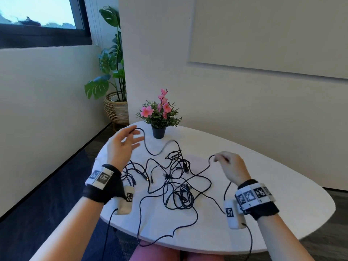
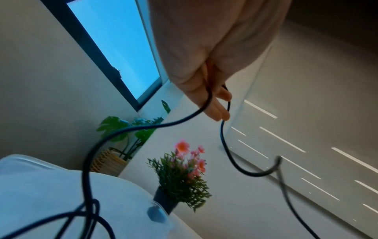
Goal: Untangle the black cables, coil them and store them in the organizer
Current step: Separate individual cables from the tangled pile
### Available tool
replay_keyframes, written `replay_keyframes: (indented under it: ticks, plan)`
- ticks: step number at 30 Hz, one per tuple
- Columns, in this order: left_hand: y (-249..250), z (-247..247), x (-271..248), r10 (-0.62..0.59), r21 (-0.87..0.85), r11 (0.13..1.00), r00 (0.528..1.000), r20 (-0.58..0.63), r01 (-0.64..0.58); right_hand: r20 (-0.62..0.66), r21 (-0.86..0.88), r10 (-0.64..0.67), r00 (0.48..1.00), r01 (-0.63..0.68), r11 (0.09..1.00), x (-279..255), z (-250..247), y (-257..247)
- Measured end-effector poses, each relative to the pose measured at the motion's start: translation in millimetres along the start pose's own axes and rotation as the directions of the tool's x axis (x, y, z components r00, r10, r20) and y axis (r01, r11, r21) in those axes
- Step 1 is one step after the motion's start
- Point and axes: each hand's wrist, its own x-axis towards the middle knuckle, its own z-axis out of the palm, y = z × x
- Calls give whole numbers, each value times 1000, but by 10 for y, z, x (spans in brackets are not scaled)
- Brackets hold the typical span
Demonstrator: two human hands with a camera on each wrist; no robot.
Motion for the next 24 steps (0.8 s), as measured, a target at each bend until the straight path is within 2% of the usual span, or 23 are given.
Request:
replay_keyframes:
  ticks: [3,6,7,9,10,12,13,16,18,20,24]
  plan:
    - [-34,-91,25,1,3,1000,1000,-23,0,-108,-2,20,994,-21,1000,89,-164,64]
    - [11,40,-48,-19,-17,1000,998,54,19,-113,-241,13,994,-40,970,152,-166,13]
    - [28,114,-88,-22,-25,999,995,101,25,-108,-281,-20,994,-11,960,141,-140,-56]
    - [48,285,-189,-11,-4,1000,977,213,12,-38,-188,-164,986,154,970,69,-31,-296]
    - [54,371,-242,1,23,1000,965,261,-8,45,-93,-222,974,225,970,9,56,-441]
    - [59,509,-319,25,58,997,953,301,-44,244,51,-249,937,244,968,-93,269,-652]
    - [58,552,-334,29,58,997,955,294,-48,296,92,-242,924,225,970,-114,366,-700]
    - [50,563,-341,-2,47,999,959,284,-12,256,128,-221,941,194,973,-117,562,-706]
    - [45,524,-369,-32,63,998,944,327,12,179,134,-174,968,151,979,-105,597,-688]
    - [66,503,-409,-23,109,994,924,382,-20,131,159,-137,982,116,980,-81,602,-689]
    - [86,548,-409,26,115,990,917,397,-78,167,86,-205,964,193,977,-66,616,-713]
